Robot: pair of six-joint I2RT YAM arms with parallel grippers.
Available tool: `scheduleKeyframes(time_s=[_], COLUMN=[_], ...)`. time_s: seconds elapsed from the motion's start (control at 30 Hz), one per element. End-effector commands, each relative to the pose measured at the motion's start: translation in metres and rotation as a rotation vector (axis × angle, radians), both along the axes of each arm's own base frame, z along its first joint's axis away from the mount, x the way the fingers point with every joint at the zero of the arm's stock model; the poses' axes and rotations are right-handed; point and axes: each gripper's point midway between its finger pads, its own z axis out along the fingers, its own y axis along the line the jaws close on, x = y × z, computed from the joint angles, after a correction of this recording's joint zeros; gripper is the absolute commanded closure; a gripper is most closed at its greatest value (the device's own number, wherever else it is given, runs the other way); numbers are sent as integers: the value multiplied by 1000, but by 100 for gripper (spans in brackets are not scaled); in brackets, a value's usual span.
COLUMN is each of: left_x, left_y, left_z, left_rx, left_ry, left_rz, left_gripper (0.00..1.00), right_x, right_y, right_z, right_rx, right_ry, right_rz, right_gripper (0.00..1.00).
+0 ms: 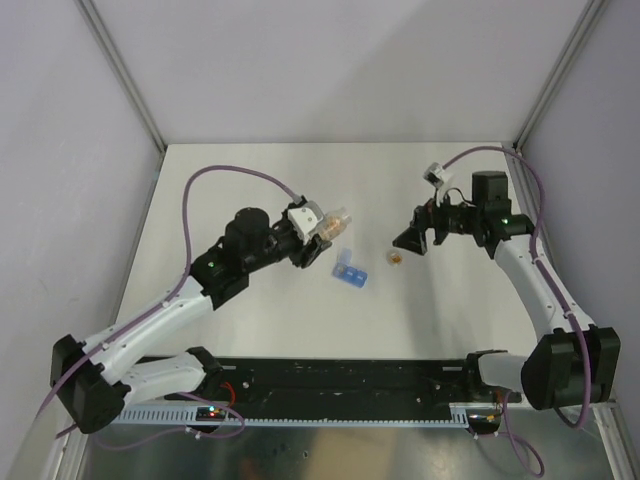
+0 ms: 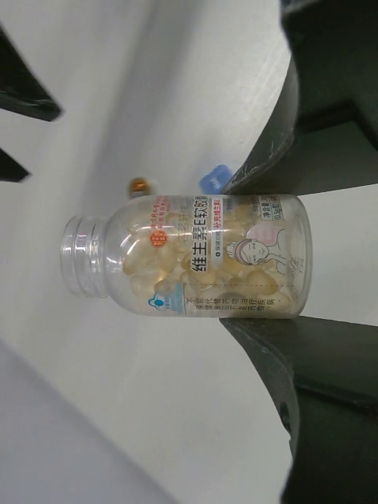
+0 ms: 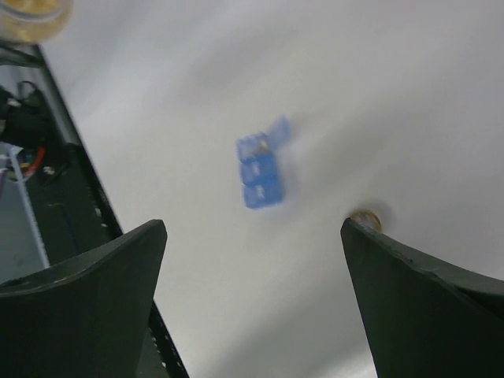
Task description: Sort the pills into containers
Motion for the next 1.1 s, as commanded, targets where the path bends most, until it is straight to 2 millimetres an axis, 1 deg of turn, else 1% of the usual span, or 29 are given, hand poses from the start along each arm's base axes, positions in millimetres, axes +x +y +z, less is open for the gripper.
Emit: scheduleKeyframes(time_s=[0.0,0.03,0.13,0.3,0.37,0.5,0.63,0.73,0.9,1.07], left_x=[-3,-4,-6,-15,-17,-21,-20,-19,-14,-8], left_y=[-6,-7,-13,-25,-27,-30,-32,-35,-37,-37], left_z=[72,79,99,123,127,127,123,119,108,101], left_rx=[-123,-131,-165,-231,-240,-236,-222,-211,-182,-159], left_ry=[-82,-83,-67,-4,19,43,47,51,55,48], left_rz=[-16,-22,-43,-90,-100,-112,-112,-113,-102,-80], left_gripper=[100,100,100,100,100,100,100,100,100,100], right_x=[-13,-15,-9,11,18,25,23,19,10,4], right_y=[41,49,67,83,88,96,104,109,116,116], right_z=[59,64,86,115,125,146,160,164,167,169], right_rx=[60,65,93,126,143,181,201,201,200,192], right_ry=[-98,-101,-131,-157,-160,-168,-173,-181,-179,-178], right_rz=[186,206,226,200,196,195,209,217,238,244], right_gripper=[1,1,1,1,1,1,1,1,1,1])
